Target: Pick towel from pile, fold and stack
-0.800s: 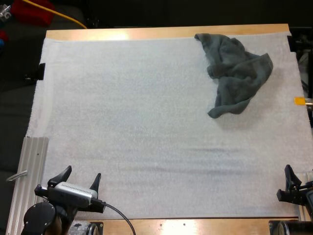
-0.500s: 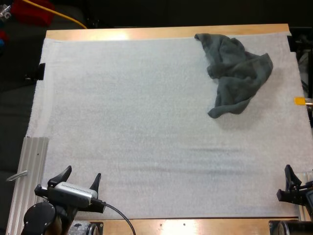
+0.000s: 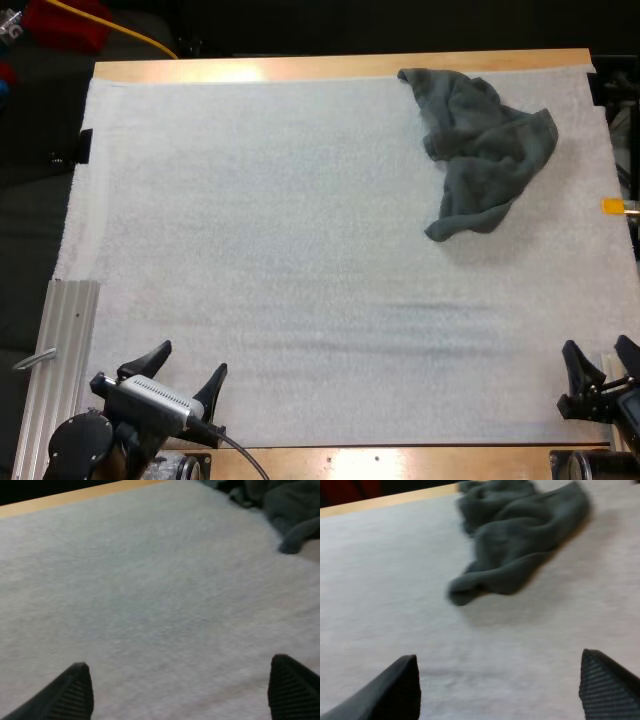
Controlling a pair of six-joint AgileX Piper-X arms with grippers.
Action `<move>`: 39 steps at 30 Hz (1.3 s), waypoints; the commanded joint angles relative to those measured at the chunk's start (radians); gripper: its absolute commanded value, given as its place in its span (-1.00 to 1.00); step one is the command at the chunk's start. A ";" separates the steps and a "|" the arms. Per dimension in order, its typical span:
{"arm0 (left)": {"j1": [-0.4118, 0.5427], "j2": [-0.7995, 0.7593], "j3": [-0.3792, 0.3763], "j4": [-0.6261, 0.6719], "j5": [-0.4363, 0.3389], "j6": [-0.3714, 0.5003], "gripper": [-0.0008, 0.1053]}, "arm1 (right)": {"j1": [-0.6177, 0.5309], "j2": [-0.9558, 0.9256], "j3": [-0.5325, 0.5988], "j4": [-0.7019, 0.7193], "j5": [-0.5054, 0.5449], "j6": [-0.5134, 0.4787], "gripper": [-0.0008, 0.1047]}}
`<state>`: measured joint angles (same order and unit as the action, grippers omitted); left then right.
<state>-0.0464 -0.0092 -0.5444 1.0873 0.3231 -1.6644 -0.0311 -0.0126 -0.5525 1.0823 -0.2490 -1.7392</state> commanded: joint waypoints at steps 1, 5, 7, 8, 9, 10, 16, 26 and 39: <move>0.000 -0.096 -0.019 -0.017 0.044 -0.014 0.33 | -0.001 -0.005 -0.022 -0.001 -0.053 0.017 0.25; -0.010 -0.042 -0.060 -0.058 0.111 -0.021 0.33 | -0.001 0.061 -0.076 -0.001 -0.151 0.018 0.25; -0.025 -0.011 -0.076 -0.089 0.133 -0.060 0.33 | -0.001 0.101 -0.108 -0.001 -0.203 0.018 0.25; -0.028 0.000 -0.083 -0.097 0.139 -0.065 0.33 | -0.001 0.115 -0.120 -0.001 -0.222 0.018 0.25; -0.032 0.015 -0.093 -0.110 0.148 -0.065 0.33 | -0.001 0.132 -0.135 -0.001 -0.241 0.018 0.25; -0.037 0.029 -0.103 -0.122 0.158 -0.065 0.33 | -0.001 0.145 -0.147 -0.001 -0.258 0.018 0.25; -0.101 0.121 -0.158 -0.165 0.168 -0.067 0.33 | -0.001 0.240 -0.207 -0.001 -0.328 0.018 0.25; -0.172 0.317 -0.228 -0.174 0.168 -0.065 0.33 | -0.001 0.487 -0.222 -0.081 -0.294 0.153 0.25; -0.172 0.341 -0.246 -0.197 0.168 -0.063 0.33 | 0.002 0.932 -0.222 -0.387 -0.241 0.483 0.21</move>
<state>-0.2128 0.3299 -0.7832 0.9096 0.4843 -1.7214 -0.0285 0.9553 -0.7669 0.6824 -0.4838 -1.2353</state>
